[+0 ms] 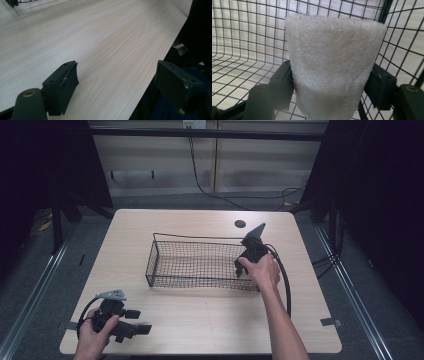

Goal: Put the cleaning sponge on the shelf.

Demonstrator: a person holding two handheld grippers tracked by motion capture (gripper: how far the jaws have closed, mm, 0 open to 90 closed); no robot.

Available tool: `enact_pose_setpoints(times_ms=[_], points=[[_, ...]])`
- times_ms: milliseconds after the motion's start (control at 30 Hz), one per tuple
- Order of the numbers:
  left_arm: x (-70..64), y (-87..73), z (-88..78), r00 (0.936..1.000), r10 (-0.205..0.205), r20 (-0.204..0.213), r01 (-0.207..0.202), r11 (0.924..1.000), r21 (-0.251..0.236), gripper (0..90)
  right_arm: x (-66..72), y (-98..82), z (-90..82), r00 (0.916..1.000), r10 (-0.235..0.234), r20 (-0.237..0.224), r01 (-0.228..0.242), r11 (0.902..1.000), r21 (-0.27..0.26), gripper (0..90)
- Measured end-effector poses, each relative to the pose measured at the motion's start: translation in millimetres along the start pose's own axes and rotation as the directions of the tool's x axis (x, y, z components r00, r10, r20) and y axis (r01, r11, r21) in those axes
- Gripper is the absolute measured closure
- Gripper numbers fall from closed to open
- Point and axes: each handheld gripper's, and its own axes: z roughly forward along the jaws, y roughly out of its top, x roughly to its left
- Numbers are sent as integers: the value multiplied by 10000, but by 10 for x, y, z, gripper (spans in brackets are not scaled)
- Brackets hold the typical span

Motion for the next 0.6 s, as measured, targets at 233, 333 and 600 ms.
enact_pose_setpoints(times_ms=[233, 333, 600], points=[[-4, 1, 0, 10000, 1, -4, -1, 10000, -29, 184, 12, -9, 6, 9998, 37, 192, -36, 10000, -77, 311], [-3, 1, -1, 10000, -1, -7, 1, 10000, -32, 183, 15, -10, 8, 9998, 63, 200, -61, 9999, -108, 308], [-5, 1, -3, 10000, 14, -21, -14, 10000, -42, 184, 50, -14, 56, 9998, 53, 213, -53, 10000, 11, 307]])
